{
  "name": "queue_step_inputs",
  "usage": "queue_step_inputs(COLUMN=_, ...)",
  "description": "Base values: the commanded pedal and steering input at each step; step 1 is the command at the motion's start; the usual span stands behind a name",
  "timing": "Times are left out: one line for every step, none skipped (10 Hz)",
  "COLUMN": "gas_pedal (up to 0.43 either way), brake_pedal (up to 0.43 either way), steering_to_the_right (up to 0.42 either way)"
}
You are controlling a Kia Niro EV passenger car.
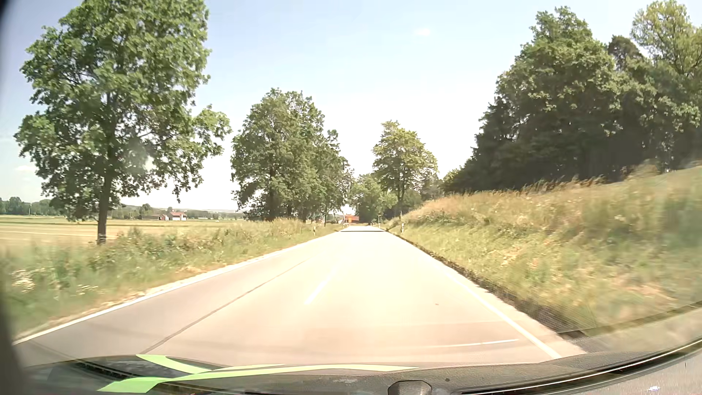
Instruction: Follow the waypoints while adhering to traffic rules and regulations
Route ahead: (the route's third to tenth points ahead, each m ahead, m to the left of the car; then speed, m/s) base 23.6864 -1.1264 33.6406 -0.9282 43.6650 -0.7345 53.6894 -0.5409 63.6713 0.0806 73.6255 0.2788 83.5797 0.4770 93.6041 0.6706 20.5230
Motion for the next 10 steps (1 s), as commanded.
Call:
queue_step_inputs(gas_pedal=0.209, brake_pedal=0.000, steering_to_the_right=-0.007)
queue_step_inputs(gas_pedal=0.177, brake_pedal=0.000, steering_to_the_right=-0.006)
queue_step_inputs(gas_pedal=0.177, brake_pedal=0.000, steering_to_the_right=-0.003)
queue_step_inputs(gas_pedal=0.189, brake_pedal=0.000, steering_to_the_right=-0.003)
queue_step_inputs(gas_pedal=0.197, brake_pedal=0.000, steering_to_the_right=-0.002)
queue_step_inputs(gas_pedal=0.209, brake_pedal=0.000, steering_to_the_right=-0.001)
queue_step_inputs(gas_pedal=0.228, brake_pedal=0.000, steering_to_the_right=0.000)
queue_step_inputs(gas_pedal=0.240, brake_pedal=0.000, steering_to_the_right=0.001)
queue_step_inputs(gas_pedal=0.240, brake_pedal=0.000, steering_to_the_right=0.001)
queue_step_inputs(gas_pedal=0.248, brake_pedal=0.000, steering_to_the_right=0.001)
